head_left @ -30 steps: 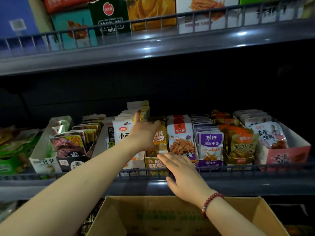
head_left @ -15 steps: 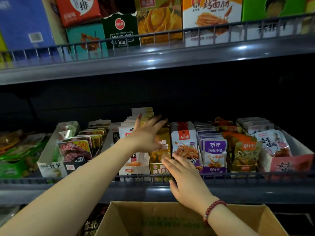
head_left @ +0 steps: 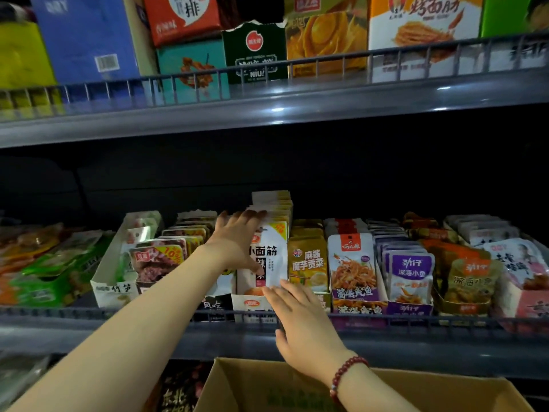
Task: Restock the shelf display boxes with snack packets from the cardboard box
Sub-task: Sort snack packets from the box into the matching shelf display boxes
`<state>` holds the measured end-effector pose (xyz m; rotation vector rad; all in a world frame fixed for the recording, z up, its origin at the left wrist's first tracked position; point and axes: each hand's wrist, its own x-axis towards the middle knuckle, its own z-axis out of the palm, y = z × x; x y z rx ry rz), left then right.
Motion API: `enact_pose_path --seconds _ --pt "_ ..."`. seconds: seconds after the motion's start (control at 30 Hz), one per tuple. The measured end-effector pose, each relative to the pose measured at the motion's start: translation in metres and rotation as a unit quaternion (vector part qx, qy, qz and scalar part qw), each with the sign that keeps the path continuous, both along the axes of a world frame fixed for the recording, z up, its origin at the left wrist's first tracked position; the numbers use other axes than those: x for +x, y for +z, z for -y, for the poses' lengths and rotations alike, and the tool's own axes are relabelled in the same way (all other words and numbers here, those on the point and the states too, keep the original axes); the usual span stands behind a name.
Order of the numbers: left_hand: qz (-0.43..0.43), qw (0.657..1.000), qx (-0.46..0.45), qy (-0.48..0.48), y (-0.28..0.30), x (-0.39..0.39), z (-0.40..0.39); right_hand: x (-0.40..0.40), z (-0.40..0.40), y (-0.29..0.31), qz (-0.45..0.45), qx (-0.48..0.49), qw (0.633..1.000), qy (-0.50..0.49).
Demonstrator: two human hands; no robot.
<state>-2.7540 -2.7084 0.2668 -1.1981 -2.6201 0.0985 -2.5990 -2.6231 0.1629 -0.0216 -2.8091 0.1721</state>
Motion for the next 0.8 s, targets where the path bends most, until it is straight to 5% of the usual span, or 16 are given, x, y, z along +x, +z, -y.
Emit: enact_pose_path --seconds 0.33,0.53,0.8 --pt "0.045 0.999 -0.004 0.010 0.013 0.003 -0.013 0.001 -0.002 0.001 -0.012 -0.017 1.000 0.009" --pt "0.050 0.996 0.069 -0.021 0.007 -0.004 0.022 -0.002 0.007 0.002 -0.023 -0.009 0.999 -0.024" --pt "0.094 0.986 -0.042 0.130 0.019 -0.031 0.114 -0.023 0.037 0.002 -0.050 -0.024 0.998 0.011"
